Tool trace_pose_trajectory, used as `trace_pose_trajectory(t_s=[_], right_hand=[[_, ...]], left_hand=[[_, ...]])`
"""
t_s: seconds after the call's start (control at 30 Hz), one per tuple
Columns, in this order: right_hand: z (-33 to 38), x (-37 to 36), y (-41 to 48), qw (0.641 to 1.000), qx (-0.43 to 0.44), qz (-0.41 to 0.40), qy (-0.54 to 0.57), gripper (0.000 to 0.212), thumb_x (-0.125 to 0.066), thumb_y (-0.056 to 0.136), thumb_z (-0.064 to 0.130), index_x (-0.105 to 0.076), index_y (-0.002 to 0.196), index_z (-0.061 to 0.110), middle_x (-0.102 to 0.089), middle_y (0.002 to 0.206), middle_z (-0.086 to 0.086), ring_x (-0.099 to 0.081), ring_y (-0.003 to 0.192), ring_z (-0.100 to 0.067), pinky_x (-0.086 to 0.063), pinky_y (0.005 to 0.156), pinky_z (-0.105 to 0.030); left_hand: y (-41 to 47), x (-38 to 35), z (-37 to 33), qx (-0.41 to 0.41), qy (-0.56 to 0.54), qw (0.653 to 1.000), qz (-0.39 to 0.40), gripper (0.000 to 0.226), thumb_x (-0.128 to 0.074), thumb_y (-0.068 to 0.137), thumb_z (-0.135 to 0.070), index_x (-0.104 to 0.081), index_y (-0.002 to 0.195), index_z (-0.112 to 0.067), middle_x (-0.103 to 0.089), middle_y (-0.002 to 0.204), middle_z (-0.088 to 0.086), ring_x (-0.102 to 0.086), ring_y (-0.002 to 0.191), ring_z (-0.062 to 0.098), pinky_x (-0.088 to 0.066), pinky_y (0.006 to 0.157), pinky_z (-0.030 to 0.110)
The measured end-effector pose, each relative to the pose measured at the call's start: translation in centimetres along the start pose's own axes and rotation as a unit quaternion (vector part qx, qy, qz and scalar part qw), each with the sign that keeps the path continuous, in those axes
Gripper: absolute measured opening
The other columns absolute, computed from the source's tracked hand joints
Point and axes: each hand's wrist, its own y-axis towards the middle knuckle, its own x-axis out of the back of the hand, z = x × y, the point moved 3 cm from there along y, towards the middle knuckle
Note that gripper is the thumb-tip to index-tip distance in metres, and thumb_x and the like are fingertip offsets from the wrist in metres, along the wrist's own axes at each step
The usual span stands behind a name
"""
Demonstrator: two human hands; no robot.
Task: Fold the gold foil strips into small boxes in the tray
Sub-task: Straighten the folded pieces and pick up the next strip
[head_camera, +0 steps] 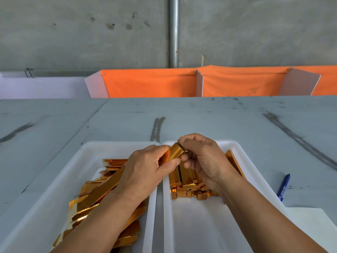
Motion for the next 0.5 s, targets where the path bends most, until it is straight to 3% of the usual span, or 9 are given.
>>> trace_pose_trajectory(t_s=[0.17, 0.5], right_hand=[[-0.18, -0.01, 0.08, 1.000, 0.000, -0.002, -0.008, 0.008, -0.069, 0.092, 0.017, -0.068, 0.088, 0.010, -0.060, 0.062, -0.008, -0.052, 0.049, -0.013, -0.048, 0.049, -0.021], [-0.04, 0.08, 0.21, 0.999, -0.016, 0.002, 0.034, 0.011, -0.067, 0.090, 0.008, -0.068, 0.080, 0.010, -0.058, 0.058, -0.008, -0.049, 0.045, -0.014, -0.045, 0.042, -0.020]], left_hand=[[0.04, -0.06, -0.07, -0.008, -0.007, 1.000, 0.002, 0.053, -0.042, 0.079, -0.066, -0.063, 0.090, -0.019, -0.045, 0.064, -0.010, -0.047, 0.059, 0.009, -0.036, 0.055, 0.018], [0.03, -0.07, -0.44, -0.020, -0.023, 1.000, 0.000, 0.049, -0.047, 0.083, -0.062, -0.064, 0.091, -0.017, -0.049, 0.066, -0.005, -0.051, 0.062, 0.012, -0.046, 0.057, 0.030]])
